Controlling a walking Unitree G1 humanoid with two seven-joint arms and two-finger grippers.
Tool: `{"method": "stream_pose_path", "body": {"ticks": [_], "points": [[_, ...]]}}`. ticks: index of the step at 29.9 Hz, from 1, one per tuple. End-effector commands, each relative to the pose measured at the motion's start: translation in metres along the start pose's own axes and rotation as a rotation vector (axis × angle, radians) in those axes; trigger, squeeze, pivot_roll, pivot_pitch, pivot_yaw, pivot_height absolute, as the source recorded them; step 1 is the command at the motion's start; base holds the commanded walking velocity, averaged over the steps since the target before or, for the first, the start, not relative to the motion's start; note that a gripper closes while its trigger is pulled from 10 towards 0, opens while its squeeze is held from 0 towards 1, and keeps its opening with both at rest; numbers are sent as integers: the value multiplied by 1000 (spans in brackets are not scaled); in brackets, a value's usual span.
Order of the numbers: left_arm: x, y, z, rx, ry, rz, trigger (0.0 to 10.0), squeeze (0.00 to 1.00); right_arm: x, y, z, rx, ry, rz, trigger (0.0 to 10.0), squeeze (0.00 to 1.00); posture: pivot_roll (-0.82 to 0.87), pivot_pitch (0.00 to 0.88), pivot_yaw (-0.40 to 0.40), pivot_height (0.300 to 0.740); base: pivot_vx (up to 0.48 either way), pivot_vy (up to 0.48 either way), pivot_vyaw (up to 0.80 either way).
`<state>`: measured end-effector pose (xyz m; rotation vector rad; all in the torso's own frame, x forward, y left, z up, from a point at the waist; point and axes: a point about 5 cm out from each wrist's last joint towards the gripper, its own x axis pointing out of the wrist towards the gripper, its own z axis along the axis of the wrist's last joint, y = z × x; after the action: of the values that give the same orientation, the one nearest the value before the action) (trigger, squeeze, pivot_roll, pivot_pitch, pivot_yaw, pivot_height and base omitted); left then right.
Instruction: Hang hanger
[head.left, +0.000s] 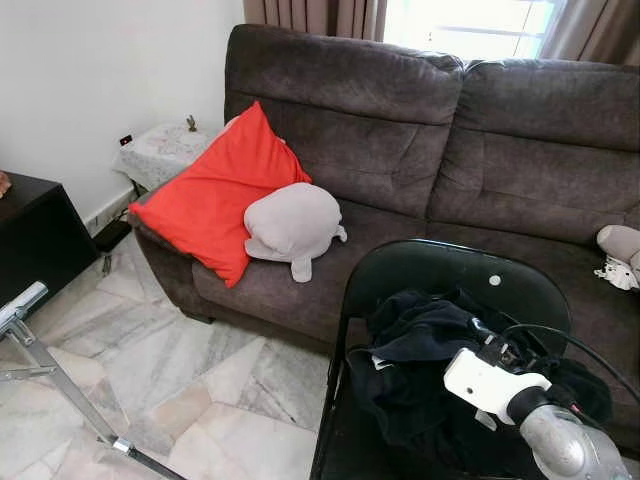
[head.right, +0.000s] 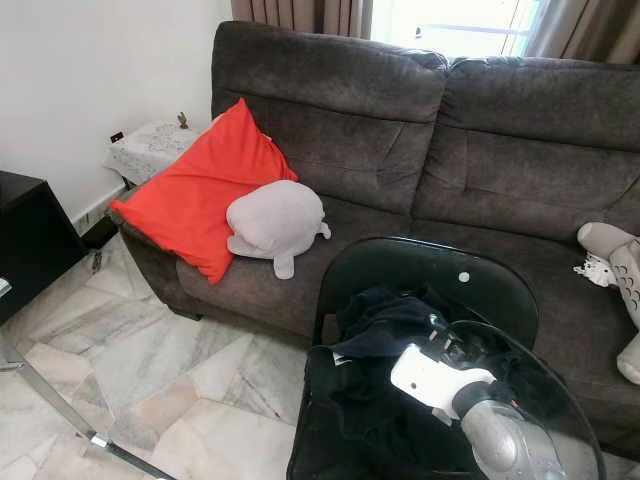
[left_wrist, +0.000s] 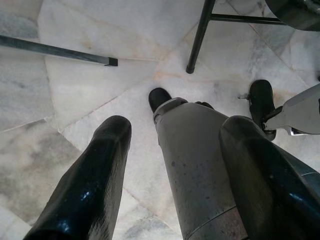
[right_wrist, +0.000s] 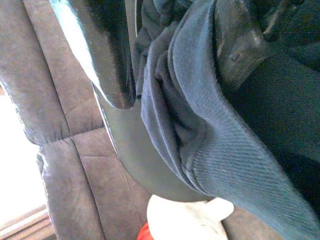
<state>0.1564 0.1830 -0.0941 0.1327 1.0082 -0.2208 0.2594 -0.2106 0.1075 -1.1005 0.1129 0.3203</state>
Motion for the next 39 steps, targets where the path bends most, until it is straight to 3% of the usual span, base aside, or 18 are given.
{"method": "stream_pose_path", "body": {"ticks": [1,3,4,6,27,36,38,39], "points": [[-1,-1,-9,0,36,-2,10000,0,0,6,-2,11,-1,29,10000,0,-113,37,15,740,0,0,0],[-1,-1,-9,0,36,-1,10000,0,0,9,-1,12,-12,43,10000,0,-113,37,15,740,0,0,0],[-1,-1,-9,0,36,0,10000,0,0,10,-1,6,-17,49,8314,0,-113,37,15,740,0,0,0],[-1,-1,-9,-1,36,0,10000,0,1,10,-1,5,-15,47,0,0,-113,37,15,740,0,0,0],[-2,0,-9,-2,37,3,10000,0,3,10,-8,14,19,25,0,0,-105,37,18,740,0,0,0],[-2,0,-10,0,38,5,10000,0,5,7,-10,122,41,-19,0,0,-99,38,19,740,0,0,0],[-2,0,-10,1,37,5,10000,0,6,2,-9,239,55,-62,0,0,-98,35,22,740,0,0,0],[-2,0,-10,1,37,5,10000,0,6,2,-9,239,55,-62,0,0,-98,35,22,740,0,0,0]]}}
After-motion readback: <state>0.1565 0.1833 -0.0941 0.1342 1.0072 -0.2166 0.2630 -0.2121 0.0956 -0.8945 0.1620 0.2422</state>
